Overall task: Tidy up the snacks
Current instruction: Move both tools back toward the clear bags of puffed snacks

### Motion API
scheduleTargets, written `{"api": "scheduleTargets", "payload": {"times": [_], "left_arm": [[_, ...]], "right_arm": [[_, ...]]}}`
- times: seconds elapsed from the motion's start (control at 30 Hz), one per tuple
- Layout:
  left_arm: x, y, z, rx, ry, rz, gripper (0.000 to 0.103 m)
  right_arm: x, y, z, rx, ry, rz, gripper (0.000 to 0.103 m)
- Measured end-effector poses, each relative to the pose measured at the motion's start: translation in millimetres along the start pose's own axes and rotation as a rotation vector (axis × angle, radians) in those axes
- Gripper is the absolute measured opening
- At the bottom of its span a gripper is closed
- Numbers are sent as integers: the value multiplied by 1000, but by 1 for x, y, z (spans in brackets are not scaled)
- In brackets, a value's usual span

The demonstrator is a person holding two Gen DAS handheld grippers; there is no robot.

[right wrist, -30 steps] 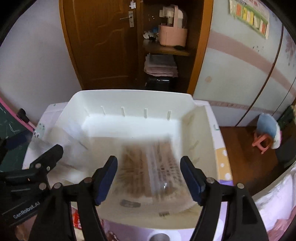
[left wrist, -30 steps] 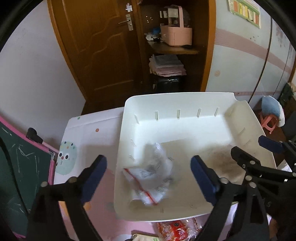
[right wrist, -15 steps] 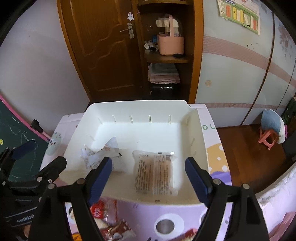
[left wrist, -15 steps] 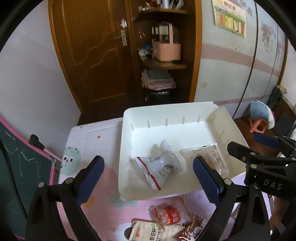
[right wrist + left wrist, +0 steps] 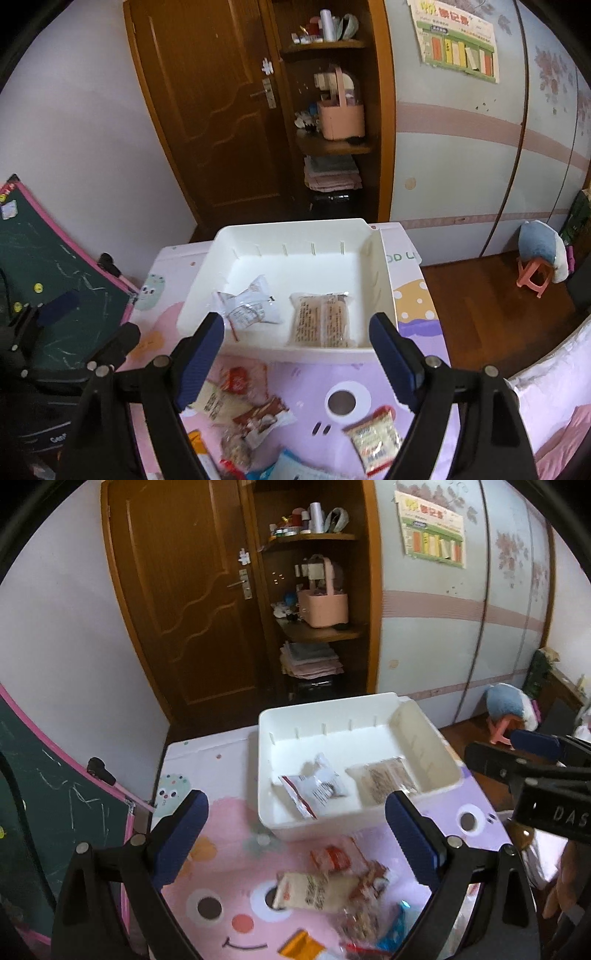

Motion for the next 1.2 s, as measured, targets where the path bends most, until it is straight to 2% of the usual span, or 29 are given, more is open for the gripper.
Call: {"api": "scheduleTargets", "payload": {"times": [0.13,0.27,0.43,0.5,0.63,0.83,0.97,1.2], "left_arm": [[-20,29,-3,-30,-4,-10,96],[-44,57,-6,-32,-39,37,96],[-76,82,-18,-41,-46,42,96],[-89,89,-26,-54,-18,28,96],[-116,92,-40,-86,15,-14,96],[-165,78,-49,-95,-37,-72,96],[-203,53,-52,-130,-71,-163,96],[-249,16,-54,-152,-125,-287,96]], "right_arm": [[-14,35,-8,9,18,32,82],[-38,69,-17,14,68,70,82],[-75,88,-31,58,111,21,82],[-93,91,-39,36,146,-9,82],[-121,97,-50,-16,178,3,82],[-175,77,-77,121,251,-101,81],[-208,51,-92,189,276,-206,81],[-250,15,-112,229,286,-329,81]]}}
Point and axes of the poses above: each gripper's, at about its wrist camera, not at the fingertips, and y roughly against the way its jaws point, z to its right, x to its top, the point moved 3 cm from there along -y, roughly the way its jaws point, and after that the axes turned 4 degrees about y, right-handed, at the moved point
